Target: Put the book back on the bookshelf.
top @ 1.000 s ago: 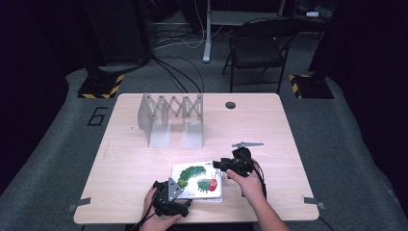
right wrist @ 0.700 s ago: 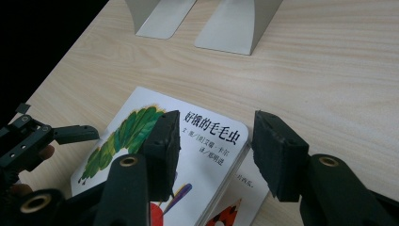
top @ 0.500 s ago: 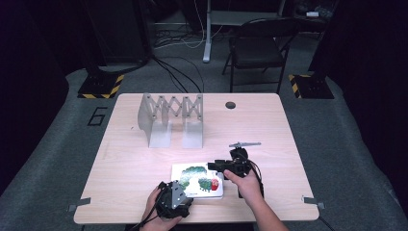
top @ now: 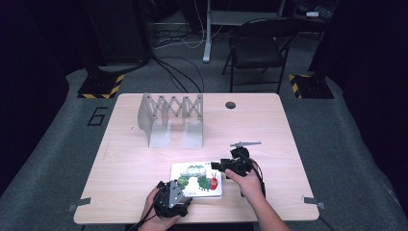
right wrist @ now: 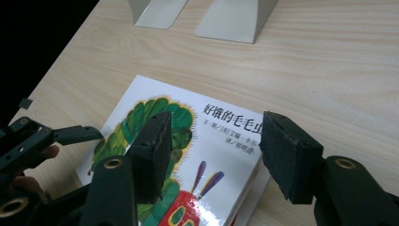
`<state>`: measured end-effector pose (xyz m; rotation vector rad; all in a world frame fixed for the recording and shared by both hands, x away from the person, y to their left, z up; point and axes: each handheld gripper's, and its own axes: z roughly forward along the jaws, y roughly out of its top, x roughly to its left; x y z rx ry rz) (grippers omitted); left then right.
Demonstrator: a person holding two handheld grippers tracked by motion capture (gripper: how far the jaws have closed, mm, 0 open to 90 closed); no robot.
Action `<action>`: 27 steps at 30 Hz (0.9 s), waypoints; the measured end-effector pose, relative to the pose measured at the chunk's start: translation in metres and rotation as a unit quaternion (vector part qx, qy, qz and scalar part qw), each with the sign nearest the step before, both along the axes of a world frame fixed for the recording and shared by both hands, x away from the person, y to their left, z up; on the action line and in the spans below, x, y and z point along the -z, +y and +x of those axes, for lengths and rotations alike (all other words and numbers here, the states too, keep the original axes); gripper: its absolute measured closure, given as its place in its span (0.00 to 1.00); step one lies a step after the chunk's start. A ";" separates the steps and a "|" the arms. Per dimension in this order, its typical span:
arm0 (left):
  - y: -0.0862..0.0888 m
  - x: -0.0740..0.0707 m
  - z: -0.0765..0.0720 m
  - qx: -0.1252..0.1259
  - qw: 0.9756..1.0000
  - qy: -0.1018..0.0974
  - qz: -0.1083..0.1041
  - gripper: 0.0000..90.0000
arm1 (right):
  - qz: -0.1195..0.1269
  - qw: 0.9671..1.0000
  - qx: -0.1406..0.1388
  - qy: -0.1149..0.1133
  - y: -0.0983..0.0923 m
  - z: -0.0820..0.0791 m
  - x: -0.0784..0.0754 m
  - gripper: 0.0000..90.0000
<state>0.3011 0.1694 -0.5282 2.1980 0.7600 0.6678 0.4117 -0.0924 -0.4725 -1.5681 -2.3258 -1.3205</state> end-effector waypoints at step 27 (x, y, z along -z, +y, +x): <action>0.004 0.002 0.002 0.004 1.000 -0.006 -0.007 0.20 | -0.015 0.995 -0.024 0.091 0.018 0.040 0.031 0.46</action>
